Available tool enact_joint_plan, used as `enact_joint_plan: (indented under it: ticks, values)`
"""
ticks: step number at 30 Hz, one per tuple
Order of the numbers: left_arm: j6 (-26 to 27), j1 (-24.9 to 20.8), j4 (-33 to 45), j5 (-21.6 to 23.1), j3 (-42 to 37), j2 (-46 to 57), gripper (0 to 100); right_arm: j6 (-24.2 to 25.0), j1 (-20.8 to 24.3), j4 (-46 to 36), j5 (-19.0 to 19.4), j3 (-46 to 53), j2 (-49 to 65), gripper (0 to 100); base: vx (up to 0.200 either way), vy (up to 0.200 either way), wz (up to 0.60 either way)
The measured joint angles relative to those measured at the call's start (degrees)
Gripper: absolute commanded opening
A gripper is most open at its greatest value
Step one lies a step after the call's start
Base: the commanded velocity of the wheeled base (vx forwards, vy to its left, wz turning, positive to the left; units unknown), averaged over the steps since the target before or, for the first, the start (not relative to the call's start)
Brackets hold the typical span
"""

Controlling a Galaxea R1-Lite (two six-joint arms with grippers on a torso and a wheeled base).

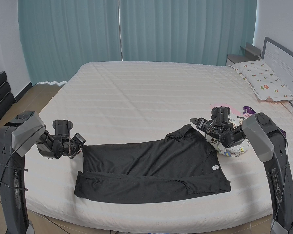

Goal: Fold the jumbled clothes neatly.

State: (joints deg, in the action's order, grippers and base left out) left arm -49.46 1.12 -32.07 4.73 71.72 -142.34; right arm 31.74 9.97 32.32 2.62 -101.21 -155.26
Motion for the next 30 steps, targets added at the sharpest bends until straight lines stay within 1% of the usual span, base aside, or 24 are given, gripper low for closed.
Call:
enact_joint_plan:
  ticks: [11, 12, 18, 24, 30]
  values:
    - [0.0, 0.0, 0.0, 0.0, 0.0, 0.1, 0, 0.8, -0.4, -3.1, -0.4, -7.7, -6.1, 100, 0.0, 0.0, 0.0]
    - [0.0, 0.0, 0.0, 0.0, 0.0, 0.1, 0, 0.9, -0.4, -3.2, -0.5, -8.0, -6.4, 0, 0.0, 0.0, 0.0]
    - [0.0, 0.0, 0.0, 0.0, 0.0, 0.1, 0, 1.7, -0.6, -3.4, -0.9, -8.4, -7.4, 0, 0.0, 0.0, 0.0]
    - [0.0, 0.0, 0.0, 0.0, 0.0, 0.1, 0, 4.2, -0.6, -4.1, -1.9, -8.1, -7.3, 0, 0.0, 0.0, 0.0]
    - [0.0, 0.0, 0.0, 0.0, 0.1, 0.1, 0, 4.3, -1.4, -4.7, -2.9, -8.0, -7.1, 0, 0.0, 0.0, 0.0]
